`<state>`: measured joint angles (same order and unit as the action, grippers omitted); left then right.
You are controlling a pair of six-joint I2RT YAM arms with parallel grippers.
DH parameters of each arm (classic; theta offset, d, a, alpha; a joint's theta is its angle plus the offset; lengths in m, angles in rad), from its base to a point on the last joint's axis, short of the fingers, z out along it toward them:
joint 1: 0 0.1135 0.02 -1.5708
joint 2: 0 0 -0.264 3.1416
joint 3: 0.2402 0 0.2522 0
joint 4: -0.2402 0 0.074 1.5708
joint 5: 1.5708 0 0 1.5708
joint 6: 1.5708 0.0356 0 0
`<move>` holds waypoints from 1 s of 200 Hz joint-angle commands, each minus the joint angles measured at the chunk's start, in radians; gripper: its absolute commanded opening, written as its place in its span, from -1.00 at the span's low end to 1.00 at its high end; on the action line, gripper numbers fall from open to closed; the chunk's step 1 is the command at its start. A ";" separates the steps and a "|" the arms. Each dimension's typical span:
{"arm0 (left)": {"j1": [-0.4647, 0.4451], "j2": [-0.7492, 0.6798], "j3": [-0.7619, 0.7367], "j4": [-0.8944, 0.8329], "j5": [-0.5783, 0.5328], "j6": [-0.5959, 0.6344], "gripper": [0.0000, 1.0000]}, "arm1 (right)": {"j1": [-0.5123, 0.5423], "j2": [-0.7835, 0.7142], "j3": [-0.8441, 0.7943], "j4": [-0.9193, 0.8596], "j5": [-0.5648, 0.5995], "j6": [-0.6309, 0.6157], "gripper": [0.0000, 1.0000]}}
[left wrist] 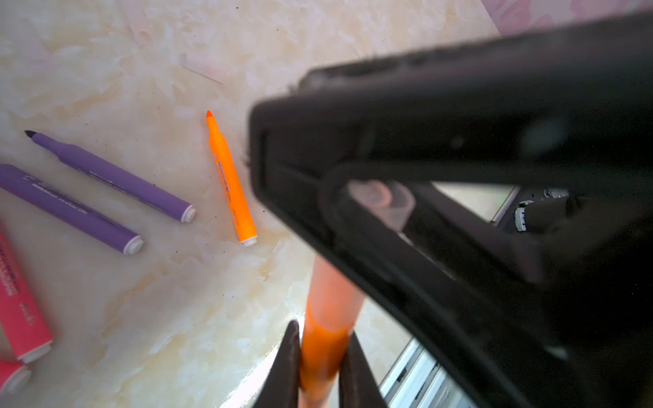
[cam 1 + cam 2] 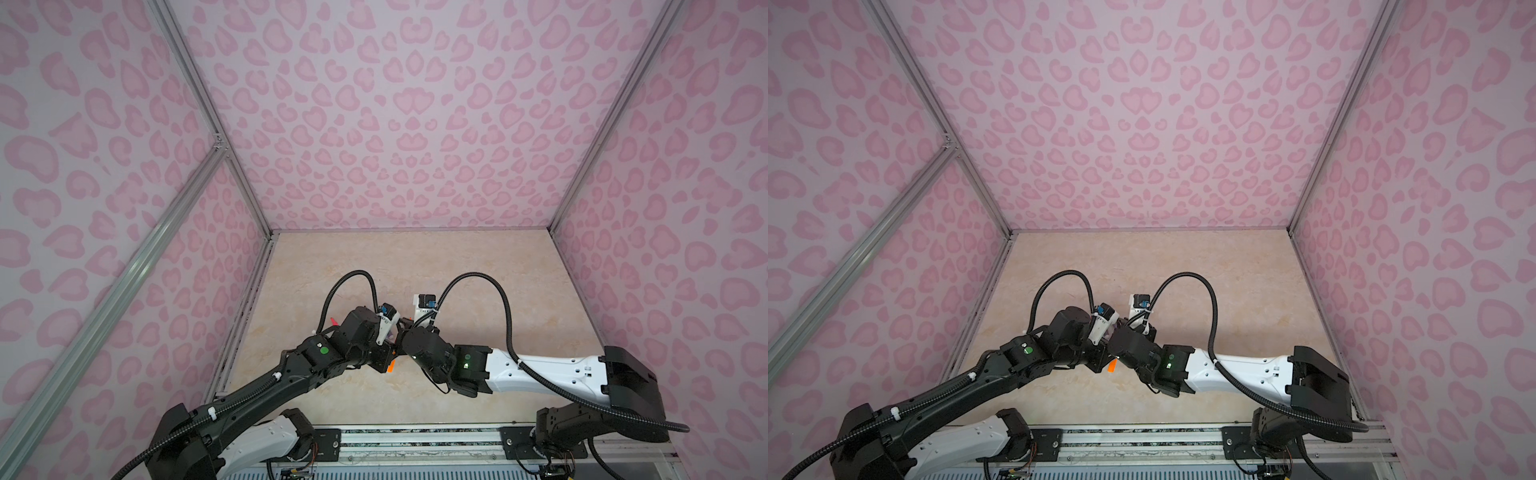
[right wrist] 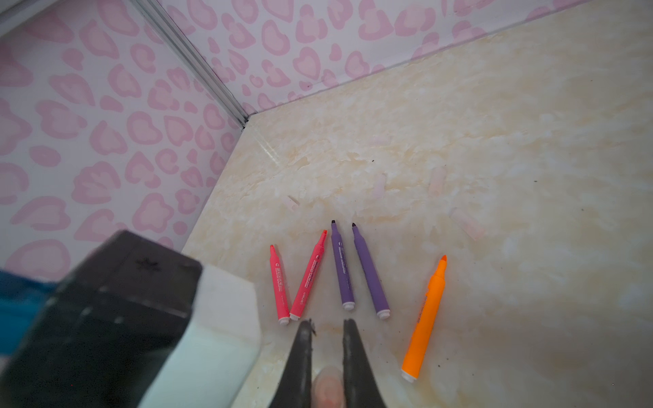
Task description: Insert the pens into the pen caps
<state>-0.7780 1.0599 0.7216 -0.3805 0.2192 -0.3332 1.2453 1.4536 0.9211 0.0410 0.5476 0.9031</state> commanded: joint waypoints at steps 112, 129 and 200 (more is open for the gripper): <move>0.077 0.009 0.002 0.332 -0.104 -0.103 -0.92 | -0.030 -0.184 -0.141 -0.100 -0.042 -0.043 -0.24; 0.077 0.027 0.009 0.326 -0.112 -0.108 -0.92 | -0.077 -0.243 -0.142 -0.141 -0.003 -0.051 0.03; 0.077 0.165 0.082 0.246 -0.196 -0.179 -0.92 | -0.400 -0.512 -0.158 -0.206 -0.008 -0.159 0.37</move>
<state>-0.7029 1.1671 0.7574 -0.1207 0.0883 -0.4488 0.9443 0.9916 0.7467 -0.1169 0.5392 0.8101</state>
